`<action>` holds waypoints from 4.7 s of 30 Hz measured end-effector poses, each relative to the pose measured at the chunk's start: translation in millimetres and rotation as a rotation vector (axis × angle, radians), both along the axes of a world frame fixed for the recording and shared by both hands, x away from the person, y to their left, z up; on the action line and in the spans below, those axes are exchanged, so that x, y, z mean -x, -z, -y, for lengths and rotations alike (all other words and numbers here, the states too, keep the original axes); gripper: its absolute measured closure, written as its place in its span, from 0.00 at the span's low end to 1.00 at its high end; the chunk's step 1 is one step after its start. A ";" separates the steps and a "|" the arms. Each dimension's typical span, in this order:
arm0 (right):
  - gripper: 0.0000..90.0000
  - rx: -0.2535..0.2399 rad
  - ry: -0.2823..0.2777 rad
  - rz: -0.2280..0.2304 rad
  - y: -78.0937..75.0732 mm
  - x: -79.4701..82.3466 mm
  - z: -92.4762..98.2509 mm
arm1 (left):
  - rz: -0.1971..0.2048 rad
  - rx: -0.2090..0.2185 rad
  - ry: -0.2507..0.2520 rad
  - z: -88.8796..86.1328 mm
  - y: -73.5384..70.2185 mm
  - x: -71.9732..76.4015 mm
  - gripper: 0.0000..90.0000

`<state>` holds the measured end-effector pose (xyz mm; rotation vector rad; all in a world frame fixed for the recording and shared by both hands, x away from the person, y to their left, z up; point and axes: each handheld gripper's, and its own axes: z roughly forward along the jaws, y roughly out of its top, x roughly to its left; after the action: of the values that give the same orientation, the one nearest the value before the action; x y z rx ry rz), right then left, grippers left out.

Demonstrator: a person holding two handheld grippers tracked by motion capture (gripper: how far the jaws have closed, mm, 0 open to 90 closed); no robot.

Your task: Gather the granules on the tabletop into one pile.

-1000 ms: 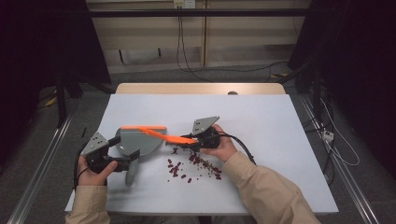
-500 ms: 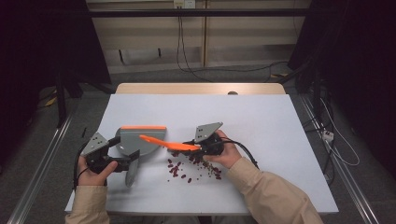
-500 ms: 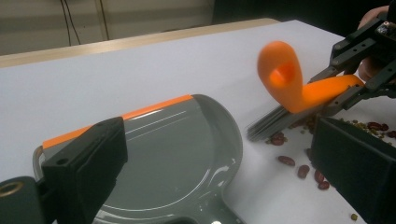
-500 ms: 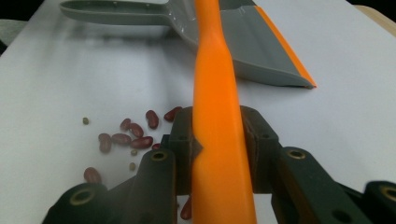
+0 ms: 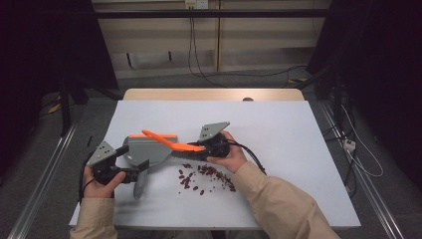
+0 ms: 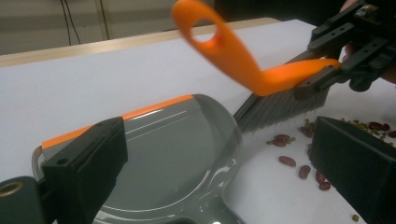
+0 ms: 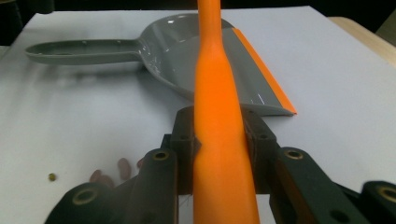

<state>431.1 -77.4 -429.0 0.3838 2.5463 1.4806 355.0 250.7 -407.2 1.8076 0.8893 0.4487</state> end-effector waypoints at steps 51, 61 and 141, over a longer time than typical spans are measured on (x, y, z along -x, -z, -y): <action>0.78 0.047 -0.010 -0.004 6.6 9.9 29.9 | 0.000 -0.013 -0.001 -0.1 0.5 0.3 0.05; 0.79 -0.003 -0.012 -0.029 0.3 22.6 43.8 | 0.006 -0.012 0.005 2.7 -0.6 0.8 0.05; 0.79 -0.220 0.128 -0.102 -18.1 76.5 31.7 | 0.006 -0.011 0.014 4.0 -1.1 2.1 0.05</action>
<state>354.6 -109.1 -410.9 0.6555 2.3859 1.7379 352.9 246.7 -406.1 1.8209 0.8709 0.4510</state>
